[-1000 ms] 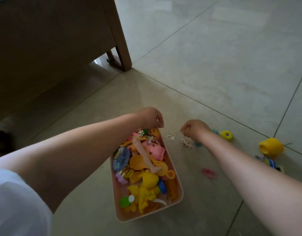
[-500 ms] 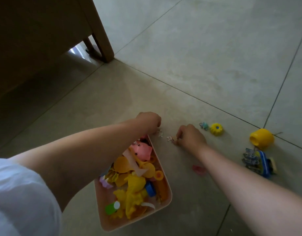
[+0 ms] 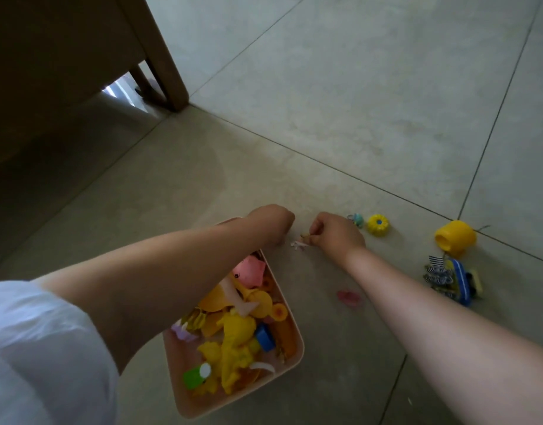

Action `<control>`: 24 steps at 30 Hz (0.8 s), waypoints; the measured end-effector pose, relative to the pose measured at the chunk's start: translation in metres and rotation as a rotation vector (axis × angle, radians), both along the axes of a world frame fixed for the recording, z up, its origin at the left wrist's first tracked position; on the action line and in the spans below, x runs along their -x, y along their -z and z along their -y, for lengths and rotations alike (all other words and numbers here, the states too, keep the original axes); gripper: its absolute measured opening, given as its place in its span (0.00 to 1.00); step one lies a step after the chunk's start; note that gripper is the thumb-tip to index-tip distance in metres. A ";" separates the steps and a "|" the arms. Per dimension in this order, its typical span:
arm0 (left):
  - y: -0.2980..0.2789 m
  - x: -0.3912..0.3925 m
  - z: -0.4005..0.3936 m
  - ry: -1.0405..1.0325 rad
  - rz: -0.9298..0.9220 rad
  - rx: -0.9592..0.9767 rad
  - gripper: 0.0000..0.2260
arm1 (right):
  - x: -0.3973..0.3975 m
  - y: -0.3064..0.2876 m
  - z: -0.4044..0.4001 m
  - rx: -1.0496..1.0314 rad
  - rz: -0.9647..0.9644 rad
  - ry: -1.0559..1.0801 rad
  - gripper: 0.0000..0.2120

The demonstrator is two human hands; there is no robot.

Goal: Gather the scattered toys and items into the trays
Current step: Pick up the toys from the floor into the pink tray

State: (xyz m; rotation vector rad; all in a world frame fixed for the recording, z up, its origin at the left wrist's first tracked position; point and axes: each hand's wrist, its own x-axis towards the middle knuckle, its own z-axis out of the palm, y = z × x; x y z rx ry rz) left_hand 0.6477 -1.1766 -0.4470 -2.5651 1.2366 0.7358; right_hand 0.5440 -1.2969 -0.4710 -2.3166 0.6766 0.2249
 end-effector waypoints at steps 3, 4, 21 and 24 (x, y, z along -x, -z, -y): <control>-0.015 -0.007 -0.006 -0.094 -0.073 0.149 0.10 | -0.004 -0.008 -0.006 -0.067 0.018 0.020 0.07; -0.024 -0.011 -0.010 -0.148 -0.105 0.204 0.09 | -0.006 -0.012 -0.010 -0.105 0.025 0.007 0.06; -0.081 -0.010 -0.074 -0.382 -0.278 0.222 0.09 | -0.031 -0.054 -0.041 -0.073 -0.009 -0.248 0.05; -0.071 -0.012 -0.058 -0.409 -0.281 0.314 0.07 | -0.026 -0.037 -0.015 -0.014 0.016 -0.093 0.04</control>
